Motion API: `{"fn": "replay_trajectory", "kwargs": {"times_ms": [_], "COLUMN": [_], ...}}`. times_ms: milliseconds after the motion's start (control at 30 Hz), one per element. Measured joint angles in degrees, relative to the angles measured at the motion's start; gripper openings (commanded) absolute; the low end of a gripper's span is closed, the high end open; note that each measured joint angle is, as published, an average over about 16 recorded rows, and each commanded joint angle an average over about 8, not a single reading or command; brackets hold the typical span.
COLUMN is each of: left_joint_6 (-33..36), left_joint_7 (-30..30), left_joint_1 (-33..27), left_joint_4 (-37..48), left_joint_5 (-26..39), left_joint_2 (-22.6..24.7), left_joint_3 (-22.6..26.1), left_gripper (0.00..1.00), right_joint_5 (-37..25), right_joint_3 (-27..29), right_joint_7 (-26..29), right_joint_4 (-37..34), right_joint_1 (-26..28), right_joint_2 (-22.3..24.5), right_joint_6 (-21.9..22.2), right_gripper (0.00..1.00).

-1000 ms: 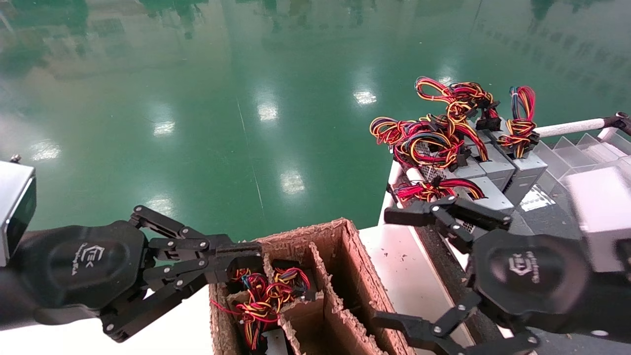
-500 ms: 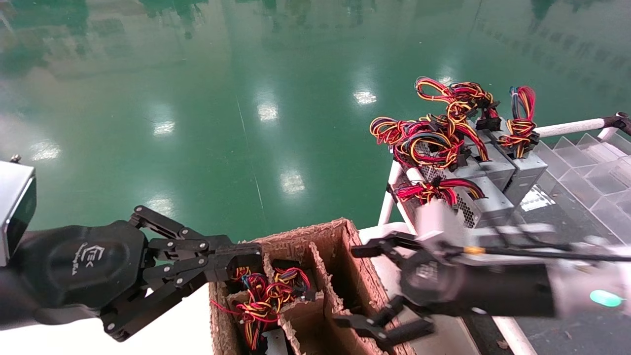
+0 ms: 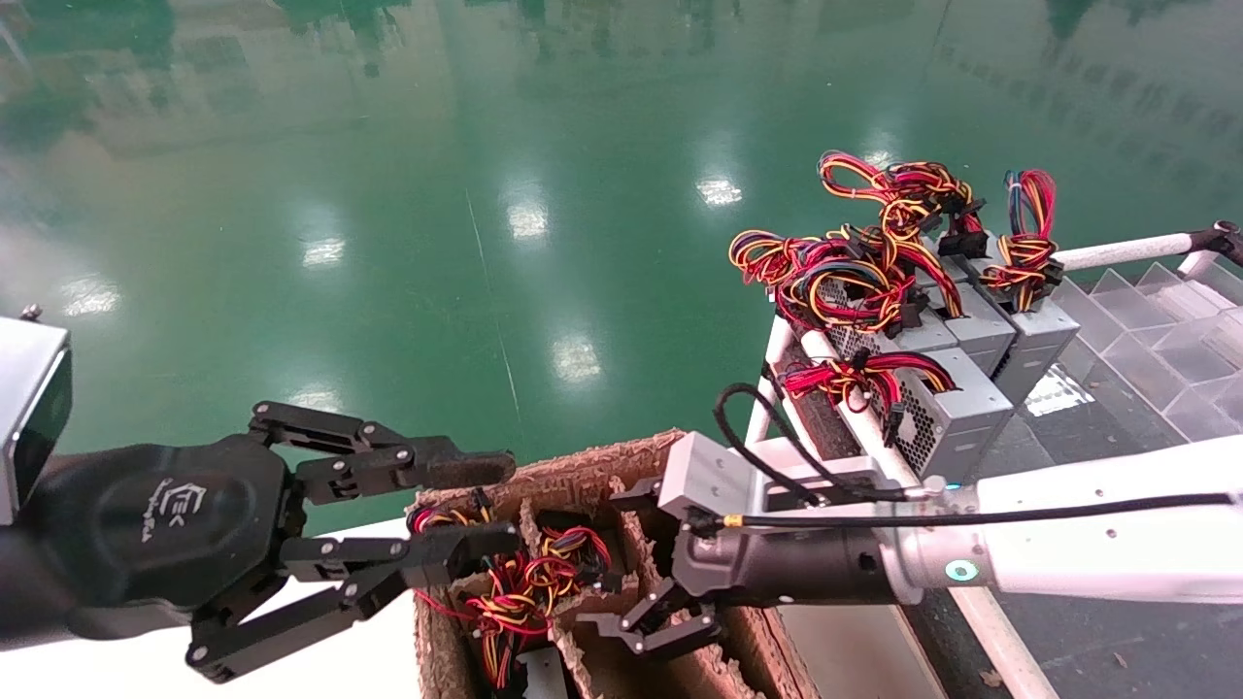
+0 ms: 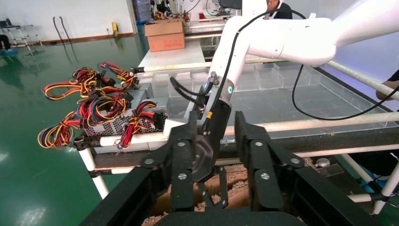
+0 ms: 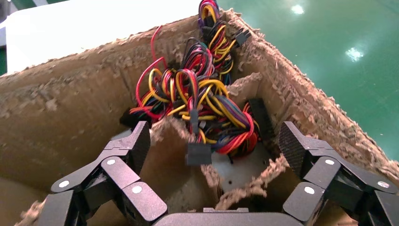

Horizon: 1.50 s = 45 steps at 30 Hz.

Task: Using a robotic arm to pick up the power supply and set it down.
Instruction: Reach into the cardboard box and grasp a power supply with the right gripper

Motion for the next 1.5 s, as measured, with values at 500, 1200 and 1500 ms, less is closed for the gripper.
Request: {"fn": "replay_trajectory", "kwargs": {"times_ms": [500, 1200, 1500], "left_joint_6": [-0.01, -0.03, -0.04], "left_joint_7": [0.02, 0.04, 0.05], "left_joint_1": [-0.01, -0.02, -0.02], "left_joint_4": [0.00, 0.00, 0.00], "left_joint_5": [-0.02, -0.05, -0.06], "left_joint_2": [-0.01, -0.03, -0.04], "left_joint_3": [0.03, 0.07, 0.09], "left_gripper": [1.00, 1.00, 1.00], "right_joint_5": [-0.88, 1.99, 4.89], "right_joint_3": [-0.10, 0.81, 2.26], "right_joint_7": [-0.23, -4.53, -6.06], "right_joint_4": [-0.02, -6.41, -7.64], "right_joint_1": [-2.00, -2.79, -3.29], "right_joint_2": [-1.69, -3.33, -2.99], "right_joint_6": [3.43, 2.42, 1.43], "right_gripper": [0.00, 0.00, 0.00]}}
